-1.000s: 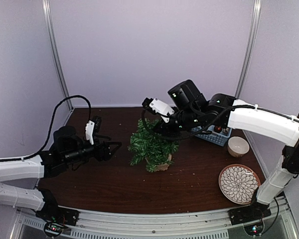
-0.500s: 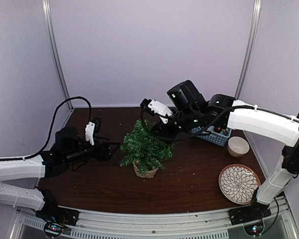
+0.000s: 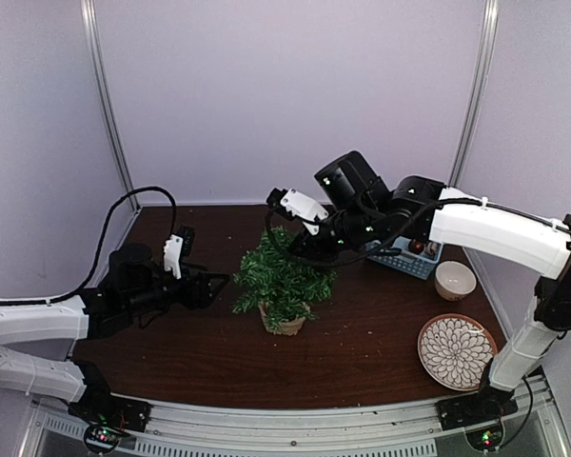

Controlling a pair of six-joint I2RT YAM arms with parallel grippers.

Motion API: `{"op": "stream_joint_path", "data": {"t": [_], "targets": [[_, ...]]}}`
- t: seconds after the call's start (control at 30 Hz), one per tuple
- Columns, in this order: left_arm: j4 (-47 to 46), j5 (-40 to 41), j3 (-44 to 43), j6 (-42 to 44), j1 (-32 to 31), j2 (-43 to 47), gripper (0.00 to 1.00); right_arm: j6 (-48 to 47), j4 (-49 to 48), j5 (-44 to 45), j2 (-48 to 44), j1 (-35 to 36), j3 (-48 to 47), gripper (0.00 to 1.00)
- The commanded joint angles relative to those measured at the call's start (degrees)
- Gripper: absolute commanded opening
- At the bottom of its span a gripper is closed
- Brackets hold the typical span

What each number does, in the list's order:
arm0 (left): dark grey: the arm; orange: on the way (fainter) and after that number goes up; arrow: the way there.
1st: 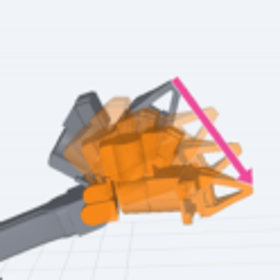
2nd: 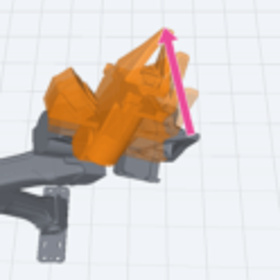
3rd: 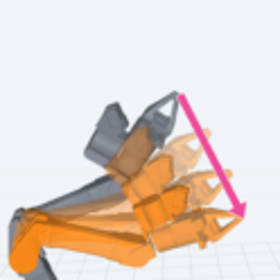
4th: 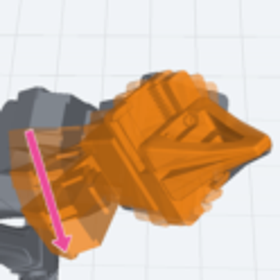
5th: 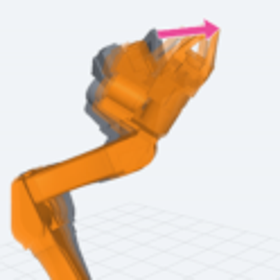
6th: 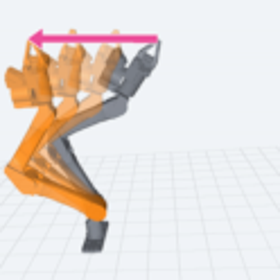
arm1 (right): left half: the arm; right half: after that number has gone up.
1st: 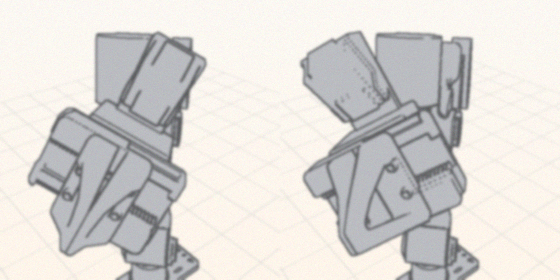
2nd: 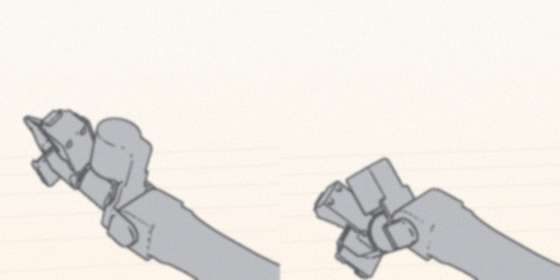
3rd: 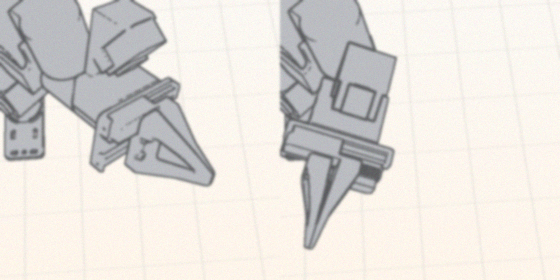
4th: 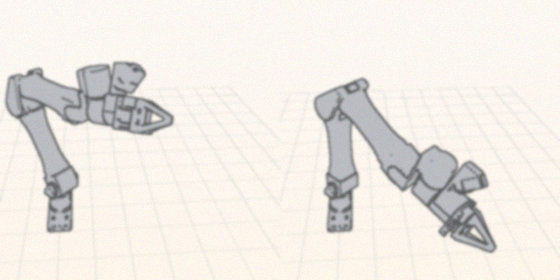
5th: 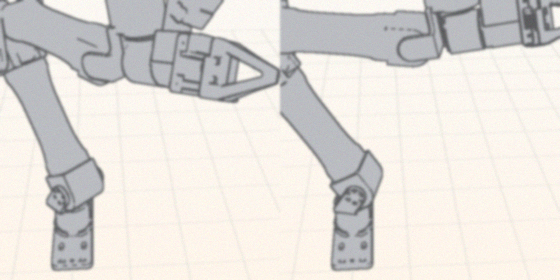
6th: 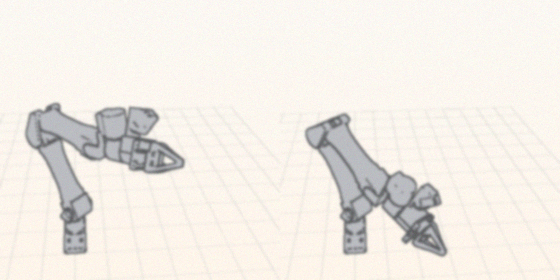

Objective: Decorate the small christmas tree

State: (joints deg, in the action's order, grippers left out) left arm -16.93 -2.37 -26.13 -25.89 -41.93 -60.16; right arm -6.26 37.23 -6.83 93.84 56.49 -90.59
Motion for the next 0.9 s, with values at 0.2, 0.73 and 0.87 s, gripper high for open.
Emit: {"op": "stream_joint_path", "data": {"t": [0.2, 0.73, 0.87], "targets": [[-1.47, 0.53, -0.33, -0.13, 0.62, -0.69, 0.76, -2.44, 0.05, 4.21, 3.26, -0.11, -4.17, 0.0], [-1.24, 0.57, -0.41, 0.09, 0.88, -1.12, 0.76, -3.71, 0.96, 4.8, 4.55, -0.74, -6.97, 0.0], [-0.62, 0.6, -0.82, 0.4, 0.89, -1.08, 0.76, -3.52, 0.46, 4.26, 5.39, -1.27, -6.45, 0.0]]}}
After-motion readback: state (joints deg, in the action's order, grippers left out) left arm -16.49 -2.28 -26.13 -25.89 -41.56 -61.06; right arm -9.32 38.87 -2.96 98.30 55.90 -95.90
